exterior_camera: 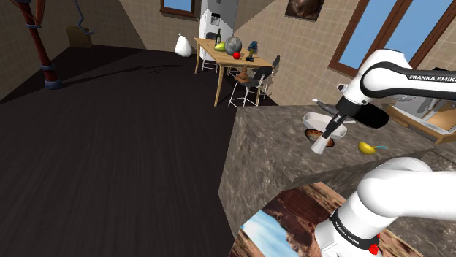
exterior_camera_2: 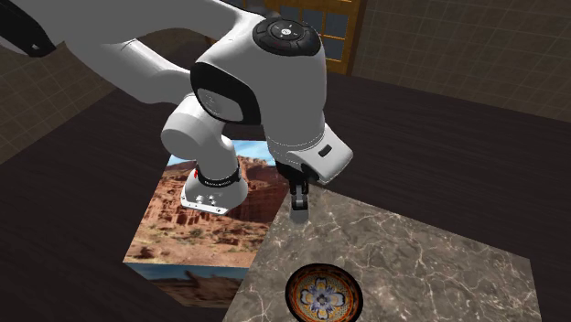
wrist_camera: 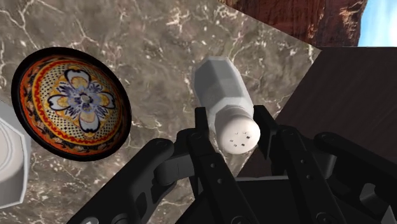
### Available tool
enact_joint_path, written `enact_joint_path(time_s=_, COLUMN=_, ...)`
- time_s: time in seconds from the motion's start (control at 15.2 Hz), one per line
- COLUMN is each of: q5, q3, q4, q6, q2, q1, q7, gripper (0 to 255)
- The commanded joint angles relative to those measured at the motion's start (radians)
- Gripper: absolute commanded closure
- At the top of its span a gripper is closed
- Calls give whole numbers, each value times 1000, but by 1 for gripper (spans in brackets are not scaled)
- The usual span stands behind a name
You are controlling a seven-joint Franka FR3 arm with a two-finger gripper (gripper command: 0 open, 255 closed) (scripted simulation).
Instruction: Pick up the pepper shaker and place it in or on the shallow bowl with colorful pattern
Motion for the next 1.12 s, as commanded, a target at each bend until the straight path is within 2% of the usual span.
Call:
enact_joint_path(time_s=0.0, q5=9, q3=10, q4=24, q6=-29, q2=-5, q1=4, q7=1, gripper=255)
enact_joint_path(time_s=0.59, q5=43, q3=47, q4=124, q6=-139, q2=-16, q1=20, q7=6, gripper=255)
enact_joint_path(time_s=1.06, q5=28, q3=-105, q4=362, q6=-109, q2=227, q1=78, q7=-124, gripper=255)
